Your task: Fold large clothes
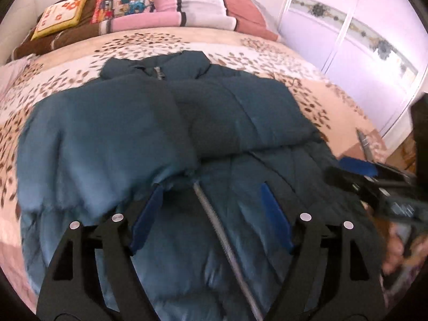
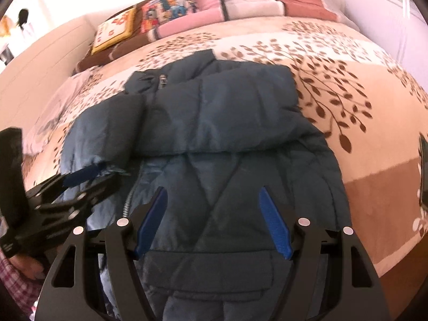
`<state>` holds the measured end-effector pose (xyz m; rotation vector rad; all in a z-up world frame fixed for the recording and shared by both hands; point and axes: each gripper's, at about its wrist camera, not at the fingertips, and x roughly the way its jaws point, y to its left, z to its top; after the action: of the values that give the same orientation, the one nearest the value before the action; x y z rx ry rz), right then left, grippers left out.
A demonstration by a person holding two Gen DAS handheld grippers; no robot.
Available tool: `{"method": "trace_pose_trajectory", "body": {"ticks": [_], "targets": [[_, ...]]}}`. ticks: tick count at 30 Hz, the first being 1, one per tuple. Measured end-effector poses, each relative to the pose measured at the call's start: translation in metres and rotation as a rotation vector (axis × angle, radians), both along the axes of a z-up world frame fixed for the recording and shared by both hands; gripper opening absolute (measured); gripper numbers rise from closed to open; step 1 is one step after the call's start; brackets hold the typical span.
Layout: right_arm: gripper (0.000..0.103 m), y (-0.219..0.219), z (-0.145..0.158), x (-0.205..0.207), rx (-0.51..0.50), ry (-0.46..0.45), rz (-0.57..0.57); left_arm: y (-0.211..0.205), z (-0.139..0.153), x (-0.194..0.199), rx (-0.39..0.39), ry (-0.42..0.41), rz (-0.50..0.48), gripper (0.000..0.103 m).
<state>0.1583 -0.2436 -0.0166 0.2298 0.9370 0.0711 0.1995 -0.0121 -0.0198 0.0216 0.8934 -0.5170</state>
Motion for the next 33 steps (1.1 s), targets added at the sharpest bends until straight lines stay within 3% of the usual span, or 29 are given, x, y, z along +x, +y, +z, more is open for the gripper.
{"method": "trace_pose_trajectory", "body": {"ticks": [3, 9, 16, 22, 23, 25, 28, 33], "targets": [[0.070, 0.025, 0.009, 0.002, -0.021, -0.026, 0.071, 0.037, 0.007, -0.019, -0.023, -0.016, 0.062, 0.075], [0.071, 0.096, 0.014, 0.012, -0.105, -0.084, 0.252, 0.120, 0.005, -0.051, 0.000, -0.035, 0.302, 0.075], [0.075, 0.203, 0.001, 0.023, -0.408, -0.206, 0.467, 0.168, -0.005, -0.067, -0.080, 0.001, 0.430, 0.075], [0.075, 0.249, -0.032, 0.044, -0.656, -0.254, 0.514, 0.184, -0.009, -0.069, -0.105, 0.004, 0.436, 0.075], [0.071, 0.250, -0.035, 0.047, -0.669, -0.254, 0.516, 0.185, -0.010, -0.068, -0.111, 0.008, 0.439, 0.075], [0.037, 0.248, -0.039, 0.056, -0.659, -0.221, 0.529, 0.189, -0.011, -0.069, -0.124, 0.014, 0.446, 0.075], [0.016, 0.228, -0.028, 0.058, -0.547, -0.203, 0.484, 0.192, -0.013, -0.069, -0.142, 0.021, 0.454, 0.075], [0.011, 0.176, 0.010, 0.049, -0.354, -0.260, 0.342, 0.188, -0.013, -0.067, -0.144, 0.021, 0.445, 0.075]]}}
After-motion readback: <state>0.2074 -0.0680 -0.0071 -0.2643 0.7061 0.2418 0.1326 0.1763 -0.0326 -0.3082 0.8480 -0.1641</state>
